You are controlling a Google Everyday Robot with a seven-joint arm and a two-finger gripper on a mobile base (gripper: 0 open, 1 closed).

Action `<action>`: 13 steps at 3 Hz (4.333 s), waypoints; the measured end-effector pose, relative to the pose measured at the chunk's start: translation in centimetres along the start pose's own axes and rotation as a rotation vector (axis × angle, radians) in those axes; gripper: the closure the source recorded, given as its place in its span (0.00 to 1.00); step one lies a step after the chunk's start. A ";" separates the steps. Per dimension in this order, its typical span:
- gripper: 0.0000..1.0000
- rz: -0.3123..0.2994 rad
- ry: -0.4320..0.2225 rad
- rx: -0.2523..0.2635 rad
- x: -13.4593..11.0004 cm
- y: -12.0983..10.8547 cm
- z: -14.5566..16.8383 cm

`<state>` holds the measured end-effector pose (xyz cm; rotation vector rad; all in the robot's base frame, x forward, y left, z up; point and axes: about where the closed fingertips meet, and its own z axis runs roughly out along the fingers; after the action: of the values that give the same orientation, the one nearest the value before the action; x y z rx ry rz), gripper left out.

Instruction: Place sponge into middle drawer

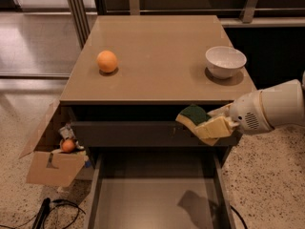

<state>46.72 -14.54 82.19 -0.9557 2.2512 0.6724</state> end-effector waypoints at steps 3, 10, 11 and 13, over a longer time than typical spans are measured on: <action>1.00 -0.192 0.096 0.108 9.3 -0.6 11.9; 1.00 -0.039 -0.009 -0.152 18.2 -4.5 25.1; 1.00 -0.033 -0.009 -0.159 18.5 -4.4 25.4; 1.00 -0.073 0.044 -0.004 19.8 -3.4 27.2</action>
Offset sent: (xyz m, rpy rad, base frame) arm -0.0043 0.0350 -0.1690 -0.1325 -0.0448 0.0927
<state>46.88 -8.27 48.97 -1.0586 2.2416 0.6295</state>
